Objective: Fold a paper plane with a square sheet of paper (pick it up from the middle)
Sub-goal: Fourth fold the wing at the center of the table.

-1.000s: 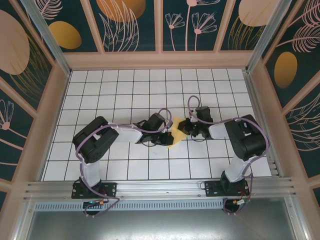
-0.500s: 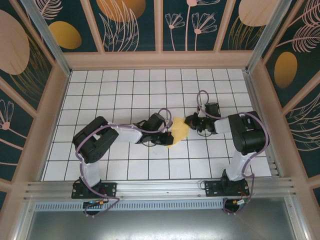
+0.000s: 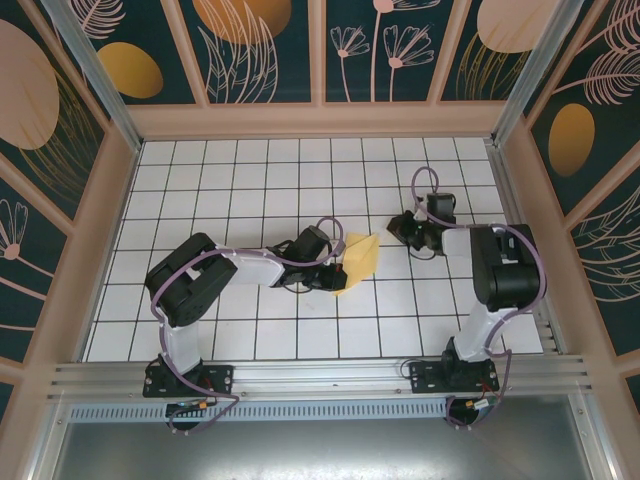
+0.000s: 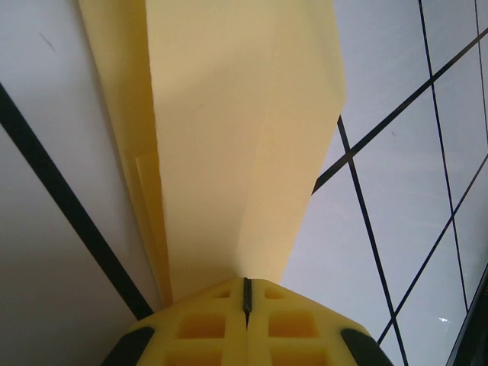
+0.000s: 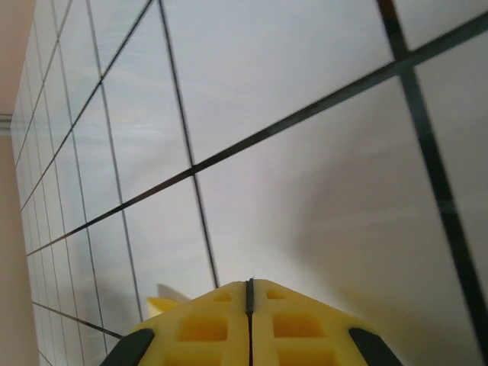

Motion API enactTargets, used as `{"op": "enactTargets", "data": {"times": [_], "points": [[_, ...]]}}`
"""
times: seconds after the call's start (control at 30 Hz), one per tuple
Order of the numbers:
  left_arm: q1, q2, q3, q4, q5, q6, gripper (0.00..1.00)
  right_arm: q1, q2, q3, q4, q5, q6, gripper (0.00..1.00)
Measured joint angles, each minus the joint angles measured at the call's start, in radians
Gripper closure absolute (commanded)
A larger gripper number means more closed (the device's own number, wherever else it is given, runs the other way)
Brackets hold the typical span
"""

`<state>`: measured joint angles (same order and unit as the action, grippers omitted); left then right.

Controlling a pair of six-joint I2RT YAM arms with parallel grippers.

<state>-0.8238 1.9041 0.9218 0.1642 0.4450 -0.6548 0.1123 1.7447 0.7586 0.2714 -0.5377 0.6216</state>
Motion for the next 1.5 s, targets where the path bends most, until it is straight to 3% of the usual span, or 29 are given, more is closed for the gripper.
{"op": "enactTargets", "data": {"times": [0.27, 0.4, 0.6, 0.87, 1.2, 1.37, 1.5], "points": [[0.0, 0.0, 0.0, 0.0, 0.0, 0.0, 1.0, 0.164, -0.172, -0.038, -0.008, 0.021, 0.008, 1.0], [0.0, 0.0, 0.001, -0.001, 0.0, 0.0, 1.0, 0.268, -0.172, -0.101, 0.003, 0.021, 0.028, 1.0], [0.0, 0.0, 0.001, -0.001, 0.0, 0.0, 1.0, 0.322, -0.108, -0.169, 0.029, 0.028, 0.063, 1.0], [0.0, -0.002, 0.0, -0.003, -0.01, 0.004, 1.0, 0.308, -0.029, -0.111, 0.016, 0.039, 0.06, 1.0], [0.0, -0.004, -0.003, 0.0, -0.013, 0.008, 1.0, 0.148, 0.053, -0.005, -0.003, 0.045, 0.027, 1.0], [0.0, -0.004, -0.003, 0.0, -0.015, 0.008, 1.0, 0.128, 0.074, 0.037, -0.048, 0.017, 0.009, 1.0], [0.0, -0.005, -0.005, 0.0, -0.016, 0.008, 1.0, 0.101, 0.076, 0.062, -0.053, 0.065, -0.008, 1.0]]}}
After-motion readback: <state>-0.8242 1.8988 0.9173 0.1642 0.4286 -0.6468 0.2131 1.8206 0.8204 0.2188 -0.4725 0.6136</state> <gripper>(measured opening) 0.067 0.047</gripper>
